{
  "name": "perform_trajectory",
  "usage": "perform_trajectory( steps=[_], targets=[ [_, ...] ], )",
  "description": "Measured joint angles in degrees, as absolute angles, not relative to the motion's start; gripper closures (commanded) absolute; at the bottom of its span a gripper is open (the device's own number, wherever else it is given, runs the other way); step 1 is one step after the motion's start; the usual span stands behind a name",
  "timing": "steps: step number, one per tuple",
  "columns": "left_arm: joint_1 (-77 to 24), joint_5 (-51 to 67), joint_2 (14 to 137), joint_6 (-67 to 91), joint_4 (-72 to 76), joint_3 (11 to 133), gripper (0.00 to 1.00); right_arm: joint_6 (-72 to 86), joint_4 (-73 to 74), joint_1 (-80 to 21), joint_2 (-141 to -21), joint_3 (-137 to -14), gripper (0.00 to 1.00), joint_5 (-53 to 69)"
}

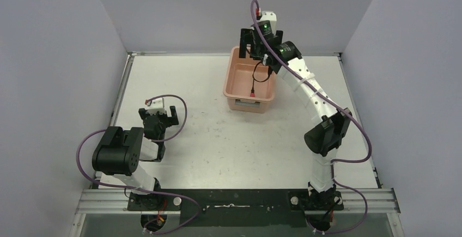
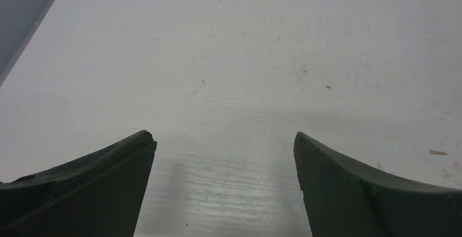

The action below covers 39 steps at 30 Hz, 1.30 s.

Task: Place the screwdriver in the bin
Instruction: Reset both arms

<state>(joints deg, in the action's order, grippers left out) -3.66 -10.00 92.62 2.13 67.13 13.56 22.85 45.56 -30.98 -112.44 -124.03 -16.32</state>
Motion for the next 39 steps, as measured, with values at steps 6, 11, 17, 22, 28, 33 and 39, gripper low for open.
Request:
perform_trajectory(
  steps=[6, 11, 17, 22, 28, 33, 39],
  targets=[
    [-3.7, -10.0, 92.6, 2.1, 67.1, 13.6, 0.03, 19.2, 46.8, -31.7, -111.4, -125.3, 0.01, -16.5],
    [-3.7, -10.0, 92.6, 2.1, 67.1, 13.6, 0.03, 16.1, 46.9, -31.2, -109.7, -124.2, 0.01, -15.9],
    [-3.7, -10.0, 92.6, 2.1, 67.1, 13.6, 0.03, 13.4, 46.5, -24.9, -104.5, -120.7, 0.0, -12.6],
    [-3.7, -10.0, 92.6, 2.1, 67.1, 13.6, 0.03, 11.0, 46.4, -17.2, -101.1, -118.1, 0.0, -10.1],
    [-3.7, -10.0, 92.6, 2.1, 67.1, 13.6, 0.03, 9.2, 46.5, -9.9, -100.9, -117.3, 0.0, -5.1],
    [-3.7, -10.0, 92.6, 2.1, 67.1, 13.6, 0.03, 8.1, 46.9, -5.2, -100.9, -116.6, 0.0, -1.1],
    [-3.7, -10.0, 92.6, 2.1, 67.1, 13.6, 0.03, 6.5, 46.8, -0.1, -100.9, -115.2, 0.0, 1.9]
  ],
)
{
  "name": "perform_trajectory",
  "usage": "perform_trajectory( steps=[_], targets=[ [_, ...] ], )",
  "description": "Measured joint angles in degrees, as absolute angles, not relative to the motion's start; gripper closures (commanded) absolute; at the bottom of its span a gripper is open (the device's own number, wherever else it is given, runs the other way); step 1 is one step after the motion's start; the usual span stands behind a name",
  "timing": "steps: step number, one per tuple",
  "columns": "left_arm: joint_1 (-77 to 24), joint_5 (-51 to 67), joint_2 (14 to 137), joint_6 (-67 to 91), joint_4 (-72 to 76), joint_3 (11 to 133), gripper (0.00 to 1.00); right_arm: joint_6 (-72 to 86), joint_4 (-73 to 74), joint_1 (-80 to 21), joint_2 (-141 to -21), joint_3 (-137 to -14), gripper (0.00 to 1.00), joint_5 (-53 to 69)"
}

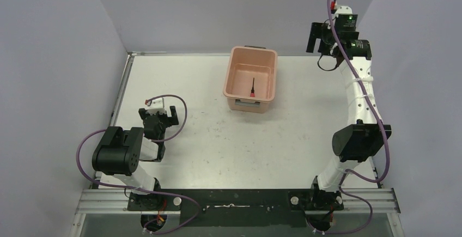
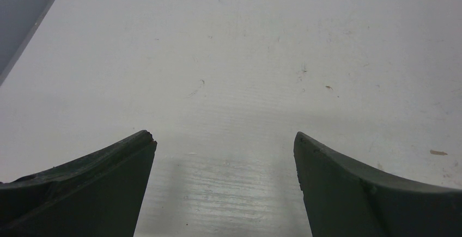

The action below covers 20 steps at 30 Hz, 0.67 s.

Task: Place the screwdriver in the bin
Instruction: Reset both arms

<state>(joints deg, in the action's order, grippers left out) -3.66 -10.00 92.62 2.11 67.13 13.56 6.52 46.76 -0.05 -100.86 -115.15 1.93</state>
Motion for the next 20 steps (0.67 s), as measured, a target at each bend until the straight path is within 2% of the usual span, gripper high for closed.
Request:
perform_trajectory(
  steps=[20],
  targets=[
    [-3.7, -10.0, 92.6, 2.1, 67.1, 13.6, 0.03, 2.8, 46.7, -0.1, -100.7, -114.6, 0.0, 3.5]
  ],
)
